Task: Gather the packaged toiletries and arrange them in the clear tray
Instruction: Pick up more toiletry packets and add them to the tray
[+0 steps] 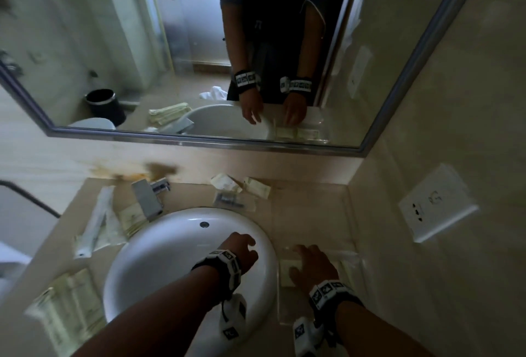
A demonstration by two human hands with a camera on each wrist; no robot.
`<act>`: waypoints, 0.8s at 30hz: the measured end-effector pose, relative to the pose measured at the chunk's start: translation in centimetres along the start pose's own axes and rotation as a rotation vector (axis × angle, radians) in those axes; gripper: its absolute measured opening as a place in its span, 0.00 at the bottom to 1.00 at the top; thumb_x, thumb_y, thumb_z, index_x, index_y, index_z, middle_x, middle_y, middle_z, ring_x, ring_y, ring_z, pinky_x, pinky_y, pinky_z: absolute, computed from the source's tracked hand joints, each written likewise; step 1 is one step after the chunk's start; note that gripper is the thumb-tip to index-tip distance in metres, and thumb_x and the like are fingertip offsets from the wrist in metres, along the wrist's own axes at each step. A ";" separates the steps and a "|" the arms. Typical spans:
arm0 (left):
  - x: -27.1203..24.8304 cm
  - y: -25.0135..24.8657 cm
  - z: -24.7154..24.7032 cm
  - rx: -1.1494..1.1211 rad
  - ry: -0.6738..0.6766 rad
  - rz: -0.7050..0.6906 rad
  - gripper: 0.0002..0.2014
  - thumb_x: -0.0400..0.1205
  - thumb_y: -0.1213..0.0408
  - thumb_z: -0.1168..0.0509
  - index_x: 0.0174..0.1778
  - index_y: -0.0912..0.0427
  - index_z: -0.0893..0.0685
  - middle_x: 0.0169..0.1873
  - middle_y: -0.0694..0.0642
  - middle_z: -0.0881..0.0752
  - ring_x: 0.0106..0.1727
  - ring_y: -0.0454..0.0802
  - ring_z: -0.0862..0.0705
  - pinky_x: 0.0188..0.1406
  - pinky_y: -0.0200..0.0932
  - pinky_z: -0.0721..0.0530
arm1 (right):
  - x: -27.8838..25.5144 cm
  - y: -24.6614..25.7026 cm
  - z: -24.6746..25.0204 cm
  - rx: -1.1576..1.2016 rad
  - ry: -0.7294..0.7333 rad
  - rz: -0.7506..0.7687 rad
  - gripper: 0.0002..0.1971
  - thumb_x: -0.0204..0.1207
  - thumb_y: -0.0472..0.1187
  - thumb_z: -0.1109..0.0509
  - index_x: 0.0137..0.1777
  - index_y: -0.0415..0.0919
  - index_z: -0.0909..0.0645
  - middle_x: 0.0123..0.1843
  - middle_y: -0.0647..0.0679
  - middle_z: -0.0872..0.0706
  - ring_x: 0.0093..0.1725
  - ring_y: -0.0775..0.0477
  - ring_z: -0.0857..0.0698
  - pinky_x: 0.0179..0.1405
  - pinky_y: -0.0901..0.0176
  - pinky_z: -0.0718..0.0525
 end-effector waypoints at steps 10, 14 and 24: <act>0.5 5.6 5.5 -0.050 -0.077 0.073 0.22 0.83 0.52 0.39 0.73 0.49 0.24 0.73 0.55 0.26 0.68 0.52 0.21 0.67 0.45 0.23 | 3.1 9.3 2.1 -0.050 -0.013 0.100 0.30 0.76 0.54 0.39 0.79 0.52 0.36 0.77 0.46 0.35 0.74 0.42 0.31 0.70 0.49 0.26; 1.4 6.7 7.1 -0.073 -0.090 0.077 0.21 0.82 0.51 0.39 0.72 0.48 0.24 0.72 0.55 0.28 0.66 0.53 0.19 0.64 0.45 0.21 | 4.7 11.1 2.6 -0.065 -0.022 0.103 0.28 0.74 0.53 0.38 0.75 0.54 0.31 0.76 0.47 0.33 0.73 0.43 0.30 0.68 0.49 0.24; 7.0 7.4 11.3 -0.100 -0.070 0.109 0.22 0.80 0.52 0.37 0.70 0.52 0.21 0.69 0.58 0.25 0.63 0.58 0.18 0.63 0.49 0.18 | 11.2 14.3 5.0 -0.086 0.024 0.109 0.26 0.76 0.54 0.36 0.76 0.55 0.30 0.84 0.48 0.45 0.73 0.44 0.24 0.69 0.52 0.22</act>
Point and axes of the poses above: each hand's wrist, its own x-axis towards the middle knuckle, its own z-axis out of the back of the hand, y = z × x, the point moved 1 cm from there along x, towards the middle knuckle
